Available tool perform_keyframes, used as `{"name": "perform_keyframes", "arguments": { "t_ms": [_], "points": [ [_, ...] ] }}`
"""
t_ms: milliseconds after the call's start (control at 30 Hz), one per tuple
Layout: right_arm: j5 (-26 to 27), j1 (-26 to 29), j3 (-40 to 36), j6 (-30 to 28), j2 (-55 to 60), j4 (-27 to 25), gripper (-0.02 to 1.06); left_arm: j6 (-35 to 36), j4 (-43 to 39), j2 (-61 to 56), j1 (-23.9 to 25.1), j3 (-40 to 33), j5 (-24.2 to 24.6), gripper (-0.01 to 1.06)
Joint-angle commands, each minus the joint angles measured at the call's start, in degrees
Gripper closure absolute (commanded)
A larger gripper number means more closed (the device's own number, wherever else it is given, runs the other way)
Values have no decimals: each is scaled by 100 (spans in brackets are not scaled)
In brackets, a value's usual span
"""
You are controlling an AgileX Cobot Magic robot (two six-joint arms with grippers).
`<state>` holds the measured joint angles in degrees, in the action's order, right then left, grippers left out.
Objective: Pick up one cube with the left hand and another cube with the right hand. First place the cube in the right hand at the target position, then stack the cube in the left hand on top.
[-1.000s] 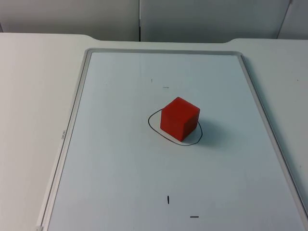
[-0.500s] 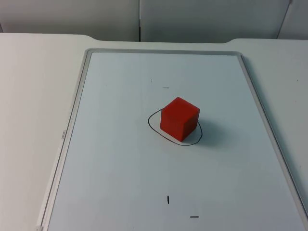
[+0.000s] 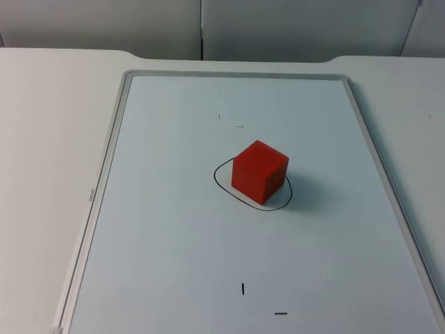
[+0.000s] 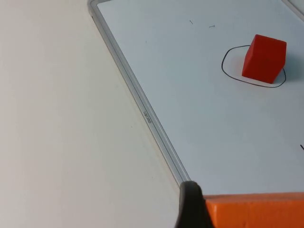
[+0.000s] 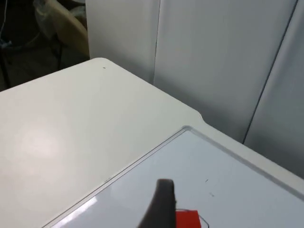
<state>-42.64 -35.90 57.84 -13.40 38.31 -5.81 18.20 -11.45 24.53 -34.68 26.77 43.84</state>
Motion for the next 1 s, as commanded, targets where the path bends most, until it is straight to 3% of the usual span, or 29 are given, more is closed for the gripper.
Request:
{"name": "perform_keyframes", "arguments": {
  "t_ms": [0,167,300,500,767,967],
  "points": [
    [390,8,-549,221,-420,-45,30,-1,-8,-38,-34,-16,-115,86],
    [547,8,-1227,301,-1072,-5,30,-1,161,84,-34,-16,-468,86],
    [572,8,-1313,301,-1266,134,30,-174,303,474,-34,142,-830,86],
    [802,8,-1313,301,-1292,254,30,-959,653,1627,-34,972,-1071,86],
    [904,8,-1313,301,-1292,372,30,-2065,1326,4358,-46,2807,-1134,86],
    [904,8,-1313,289,-1292,466,30,-2238,1458,5956,-46,3870,-1096,86]
  ]
}}
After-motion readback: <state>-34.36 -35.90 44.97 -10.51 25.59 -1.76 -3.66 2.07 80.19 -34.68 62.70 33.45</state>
